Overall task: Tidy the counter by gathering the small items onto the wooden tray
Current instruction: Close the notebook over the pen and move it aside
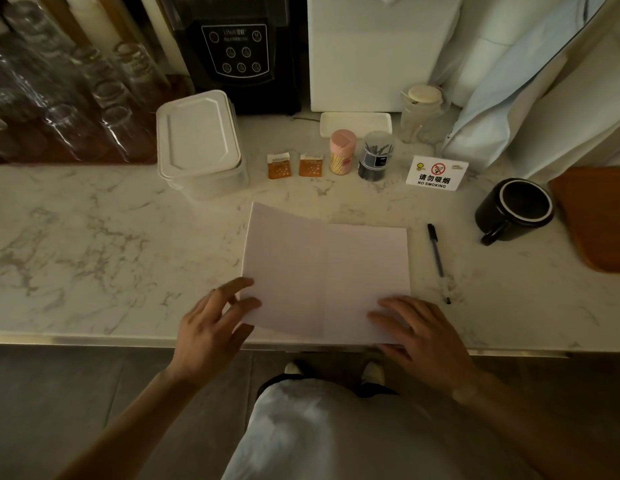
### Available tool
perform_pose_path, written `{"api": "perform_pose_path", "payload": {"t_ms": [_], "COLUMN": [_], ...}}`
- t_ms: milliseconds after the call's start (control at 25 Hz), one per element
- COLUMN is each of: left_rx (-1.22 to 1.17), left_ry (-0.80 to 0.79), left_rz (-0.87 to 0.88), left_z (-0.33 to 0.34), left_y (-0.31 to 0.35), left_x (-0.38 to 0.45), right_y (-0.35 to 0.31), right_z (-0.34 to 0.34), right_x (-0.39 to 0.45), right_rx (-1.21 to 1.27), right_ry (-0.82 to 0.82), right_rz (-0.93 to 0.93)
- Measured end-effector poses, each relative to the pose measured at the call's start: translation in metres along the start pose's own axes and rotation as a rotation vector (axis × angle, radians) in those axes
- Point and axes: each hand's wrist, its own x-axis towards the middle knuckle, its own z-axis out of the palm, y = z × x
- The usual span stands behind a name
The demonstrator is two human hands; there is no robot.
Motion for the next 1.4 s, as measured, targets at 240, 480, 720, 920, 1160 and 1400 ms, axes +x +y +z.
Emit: {"api": "perform_pose_path", "payload": {"t_ms": [240, 480, 720, 920, 1160, 1400], "left_rx": [-0.094, -0.141, -0.076, -0.029, -0.026, -0.228], "left_ry": [0.026, -0.053, -0.277, -0.445, -0.561, -0.532], "left_rz": [0.299, 0.542, 0.704, 0.761, 0.716, 0.429], "left_z": [0.005, 0.036, 0.082, 0.110, 0.124, 0.125], "left_y": [0.043, 0.092, 0.119, 0.126, 0.130, 0.117], "left_x": [0.048, 0.095, 0.121, 0.129, 0.128, 0.129], "right_y": [0.002, 0.010, 0.016, 0.024, 0.034, 0.067], "right_z": [-0.001, -0.006, -0.003, -0.005, -0.015, -0.037], "right_x": [-0.003, -0.023, -0.032, -0.045, -0.045, 0.002], "right_rx": [0.005, 0.082, 0.036, 0.016, 0.051, 0.066], "right_ry": [-0.001, 0.108, 0.161, 0.179, 0.174, 0.223], "right_rz": [-0.001, 0.010, -0.008, 0.023, 0.052, 0.301]}}
